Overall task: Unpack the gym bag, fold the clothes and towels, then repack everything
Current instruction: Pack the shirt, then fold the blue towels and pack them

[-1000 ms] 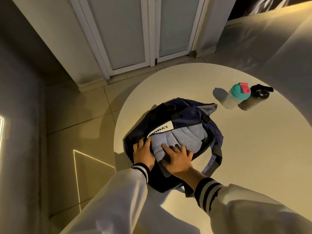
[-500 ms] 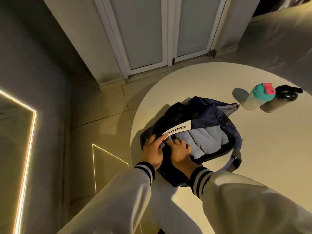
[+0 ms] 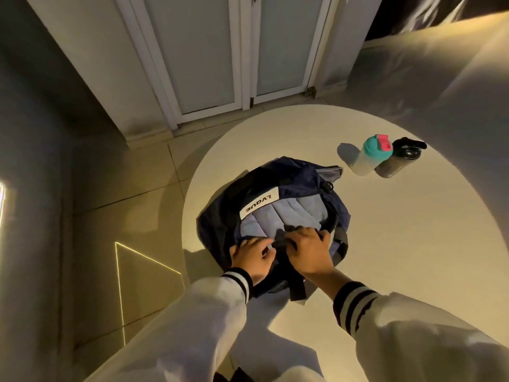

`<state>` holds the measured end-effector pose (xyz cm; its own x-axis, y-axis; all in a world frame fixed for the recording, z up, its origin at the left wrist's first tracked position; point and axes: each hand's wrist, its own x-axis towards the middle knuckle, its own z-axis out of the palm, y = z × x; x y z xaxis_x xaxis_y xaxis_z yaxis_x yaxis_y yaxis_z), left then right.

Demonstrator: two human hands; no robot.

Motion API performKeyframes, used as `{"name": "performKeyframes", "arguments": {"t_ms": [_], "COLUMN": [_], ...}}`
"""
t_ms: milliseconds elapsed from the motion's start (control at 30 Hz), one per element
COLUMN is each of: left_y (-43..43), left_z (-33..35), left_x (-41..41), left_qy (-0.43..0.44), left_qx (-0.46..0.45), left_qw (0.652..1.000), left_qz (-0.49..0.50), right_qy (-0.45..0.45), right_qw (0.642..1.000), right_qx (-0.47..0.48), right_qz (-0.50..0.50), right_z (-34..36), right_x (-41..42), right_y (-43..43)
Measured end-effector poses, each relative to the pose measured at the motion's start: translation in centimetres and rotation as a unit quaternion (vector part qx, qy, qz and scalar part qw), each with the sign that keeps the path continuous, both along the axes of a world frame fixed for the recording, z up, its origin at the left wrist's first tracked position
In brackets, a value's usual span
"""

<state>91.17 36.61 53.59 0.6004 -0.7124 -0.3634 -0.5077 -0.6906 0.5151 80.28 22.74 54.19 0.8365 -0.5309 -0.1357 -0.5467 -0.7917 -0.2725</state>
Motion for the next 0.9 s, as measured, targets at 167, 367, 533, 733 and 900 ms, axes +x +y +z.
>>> {"name": "performKeyframes", "arguments": {"t_ms": [167, 367, 533, 733, 900], "left_y": [-1.2, -1.3, -1.5, -0.2, 1.7], "left_z": [-0.4, 0.2, 0.7, 2.2, 2.8], "left_x": [-1.1, -2.0, -4.5, -3.9, -2.8], "left_qy": [-0.011, -0.024, -0.013, -0.066, -0.132], "left_qx": [0.151, 0.169, -0.047, 0.041, 0.089], "left_qw": [0.986, 0.984, 0.999, 0.997, 0.982], "left_qz": [-0.076, -0.053, -0.011, 0.012, 0.101], "right_qy": [-0.038, -0.004, -0.053, -0.175, -0.185], "right_qw": [0.997, 0.998, 0.982, 0.897, 0.933], "right_qx": [-0.043, 0.069, 0.176, 0.400, 0.282], "right_qz": [-0.042, -0.011, -0.040, -0.074, -0.127], "right_z": [-0.2, -0.1, 1.4, 2.3, 2.1], "right_x": [-2.9, -5.1, -5.4, -4.5, -5.1], "right_y": [-1.8, -3.9, -1.8, 2.6, 0.4]}}
